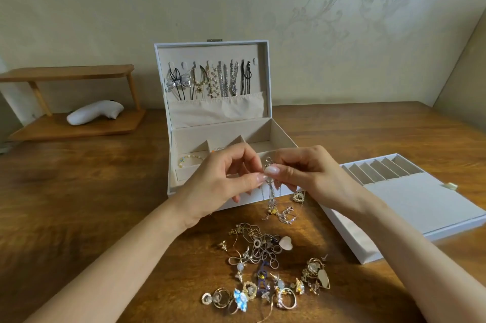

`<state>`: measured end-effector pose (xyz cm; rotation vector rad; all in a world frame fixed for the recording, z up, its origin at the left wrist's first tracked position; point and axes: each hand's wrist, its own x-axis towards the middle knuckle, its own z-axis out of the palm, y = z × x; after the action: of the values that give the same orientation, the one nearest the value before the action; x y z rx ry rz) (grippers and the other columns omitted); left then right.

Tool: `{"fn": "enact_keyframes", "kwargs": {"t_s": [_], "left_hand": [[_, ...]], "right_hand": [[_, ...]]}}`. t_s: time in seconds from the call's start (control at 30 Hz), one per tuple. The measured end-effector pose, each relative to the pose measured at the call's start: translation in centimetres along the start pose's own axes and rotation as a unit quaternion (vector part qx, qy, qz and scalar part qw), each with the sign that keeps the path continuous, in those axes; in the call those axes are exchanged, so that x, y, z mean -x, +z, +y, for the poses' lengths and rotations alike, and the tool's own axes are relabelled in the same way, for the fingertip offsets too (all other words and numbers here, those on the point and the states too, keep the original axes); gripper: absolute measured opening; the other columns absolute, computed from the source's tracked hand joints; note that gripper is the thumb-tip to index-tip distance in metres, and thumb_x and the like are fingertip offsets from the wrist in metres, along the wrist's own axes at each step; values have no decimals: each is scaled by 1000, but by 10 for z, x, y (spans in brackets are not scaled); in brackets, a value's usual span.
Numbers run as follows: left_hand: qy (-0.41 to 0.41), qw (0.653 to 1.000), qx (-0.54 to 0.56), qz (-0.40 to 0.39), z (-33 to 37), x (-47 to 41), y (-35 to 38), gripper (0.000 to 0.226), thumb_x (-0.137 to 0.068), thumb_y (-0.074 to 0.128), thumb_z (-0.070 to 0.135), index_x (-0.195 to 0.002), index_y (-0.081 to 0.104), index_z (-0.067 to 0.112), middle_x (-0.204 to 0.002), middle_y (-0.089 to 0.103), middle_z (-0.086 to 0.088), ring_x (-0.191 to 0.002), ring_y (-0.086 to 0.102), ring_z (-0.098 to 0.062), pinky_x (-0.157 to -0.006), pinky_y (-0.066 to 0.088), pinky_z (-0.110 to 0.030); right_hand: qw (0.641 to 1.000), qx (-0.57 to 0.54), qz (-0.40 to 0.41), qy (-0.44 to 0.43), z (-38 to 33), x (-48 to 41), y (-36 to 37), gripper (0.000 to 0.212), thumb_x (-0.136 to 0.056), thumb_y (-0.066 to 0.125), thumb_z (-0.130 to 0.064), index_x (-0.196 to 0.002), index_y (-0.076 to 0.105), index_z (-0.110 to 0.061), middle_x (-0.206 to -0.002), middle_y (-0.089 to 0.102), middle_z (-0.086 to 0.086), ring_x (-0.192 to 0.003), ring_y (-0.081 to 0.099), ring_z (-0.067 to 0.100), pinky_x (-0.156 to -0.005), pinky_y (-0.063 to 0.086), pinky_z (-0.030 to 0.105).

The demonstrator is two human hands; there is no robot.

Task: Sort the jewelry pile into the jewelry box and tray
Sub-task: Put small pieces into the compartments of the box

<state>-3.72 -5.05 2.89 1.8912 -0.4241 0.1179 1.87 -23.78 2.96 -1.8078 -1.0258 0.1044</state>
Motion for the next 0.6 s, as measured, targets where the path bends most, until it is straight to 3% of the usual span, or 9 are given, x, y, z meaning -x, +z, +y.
{"fn": "enact_keyframes", "kwargs": {"t_s": [0.1, 0.2, 0.33, 0.47, 0.6], "left_hand": [[-47, 996, 26, -76, 2, 1, -5, 13, -79, 63, 21, -87, 58, 12, -68, 57, 8, -62, 52, -5, -52, 41, -17], [-84, 986, 19, -144, 2, 2, -8, 21, -81, 63, 21, -96, 59, 7, -75, 59, 8, -69, 53, -11, -52, 41, -17], [-135, 961, 116, -212, 4, 4, -6, 29, -87, 60, 14, -111, 50, 1, -91, 62, -4, -73, 63, -15, -48, 48, -17], [-115, 969, 101, -196, 8, 4, -5, 31, -80, 65, 2, -107, 52, 7, -88, 67, -11, -74, 65, -18, -57, 53, -22], [-48, 993, -85, -64, 4, 4, 1, 10, -82, 68, 4, -84, 63, 13, -72, 68, 0, -60, 65, -11, -52, 53, -22]], "right_hand": [[999, 13, -42, -8, 2, 1, -2, 31, -86, 63, -36, -64, 59, -15, -57, 47, 1, -53, 42, 9, -51, 32, 22], [995, 42, -86, -38, 1, 1, -1, 27, -87, 62, -32, -61, 55, -30, -59, 49, -9, -55, 44, 4, -54, 32, 15], [993, 56, -96, -52, 0, 0, -2, 26, -87, 61, -30, -63, 59, -21, -62, 53, -11, -57, 50, 4, -57, 34, 13], [994, 51, -82, -53, 0, 1, -6, 30, -86, 62, -30, -59, 56, -17, -59, 47, -7, -55, 42, 4, -55, 31, 15], [994, 69, -73, -49, 2, 2, -10, 36, -86, 64, -29, -59, 53, -9, -58, 41, -3, -55, 36, 8, -53, 29, 18]]}}
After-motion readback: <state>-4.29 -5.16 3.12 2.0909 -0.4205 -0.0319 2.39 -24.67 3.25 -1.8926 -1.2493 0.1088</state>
